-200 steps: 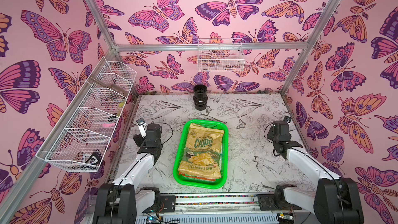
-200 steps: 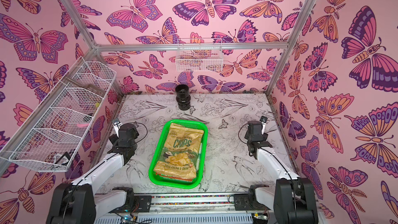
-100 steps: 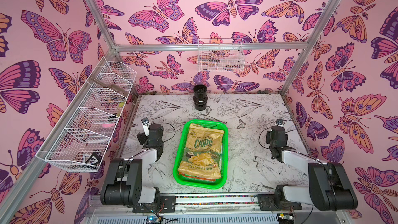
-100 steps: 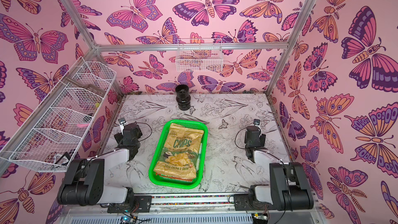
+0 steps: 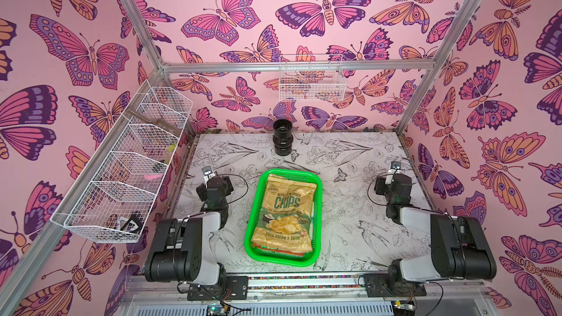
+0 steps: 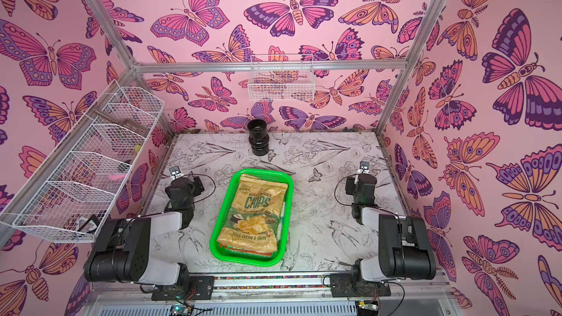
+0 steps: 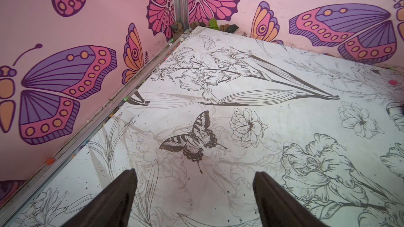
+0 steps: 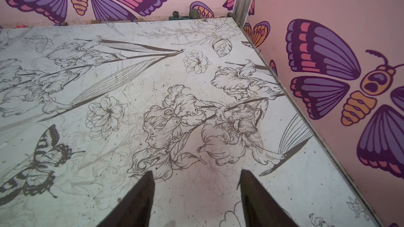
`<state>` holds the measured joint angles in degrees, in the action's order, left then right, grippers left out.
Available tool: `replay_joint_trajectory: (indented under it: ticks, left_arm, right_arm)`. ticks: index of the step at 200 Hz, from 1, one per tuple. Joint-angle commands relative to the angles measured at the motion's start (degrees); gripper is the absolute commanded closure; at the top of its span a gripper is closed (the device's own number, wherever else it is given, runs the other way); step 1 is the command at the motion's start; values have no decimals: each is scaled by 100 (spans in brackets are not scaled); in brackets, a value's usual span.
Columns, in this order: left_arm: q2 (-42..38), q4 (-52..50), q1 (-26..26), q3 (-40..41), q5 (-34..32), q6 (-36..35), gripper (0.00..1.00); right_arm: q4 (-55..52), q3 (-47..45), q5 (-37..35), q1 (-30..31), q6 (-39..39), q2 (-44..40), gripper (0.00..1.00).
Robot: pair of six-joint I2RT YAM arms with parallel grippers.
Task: Put the potato chips into the basket
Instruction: Reset both arms
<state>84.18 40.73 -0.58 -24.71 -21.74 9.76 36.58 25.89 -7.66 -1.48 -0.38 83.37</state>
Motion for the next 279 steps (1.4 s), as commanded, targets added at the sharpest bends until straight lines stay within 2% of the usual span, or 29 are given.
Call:
replay_joint_trajectory:
  ticks: [1, 46, 75, 99, 104, 111, 113, 116, 119, 279]
  left_arm:
    - [107, 324, -17, 122, 259, -133, 10]
    - [379, 1117, 40, 396, 454, -326, 9]
    - [379, 1200, 57, 441, 438, -346, 9]
    - [418, 1117, 58, 370, 334, -318, 4]
    - [418, 1100, 58, 362, 329, -312, 0]
    - [419, 1097, 58, 363, 328, -309, 0]
    - [420, 1098, 58, 362, 328, -308, 0]
    - [417, 1095, 58, 362, 324, -310, 0]
    - [421, 1095, 58, 354, 313, -308, 0]
    - [420, 1095, 49, 362, 275, -247, 0]
  right_arm:
    - [350, -40, 416, -72, 147, 109, 35]
    - [456, -99, 535, -77, 105, 132, 35]
    - [1544, -534, 719, -72, 25, 363, 35]
    - [974, -309, 603, -73, 56, 285, 34]
    - [1024, -321, 588, -81, 67, 310, 31]
    - [977, -320, 527, -81, 80, 271, 27]
    - [944, -310, 502, -81, 88, 259, 22]
    - [933, -309, 497, -81, 84, 266, 6]
    - [967, -323, 494, -81, 87, 271, 0]
    - [913, -278, 494, -73, 95, 302, 1]
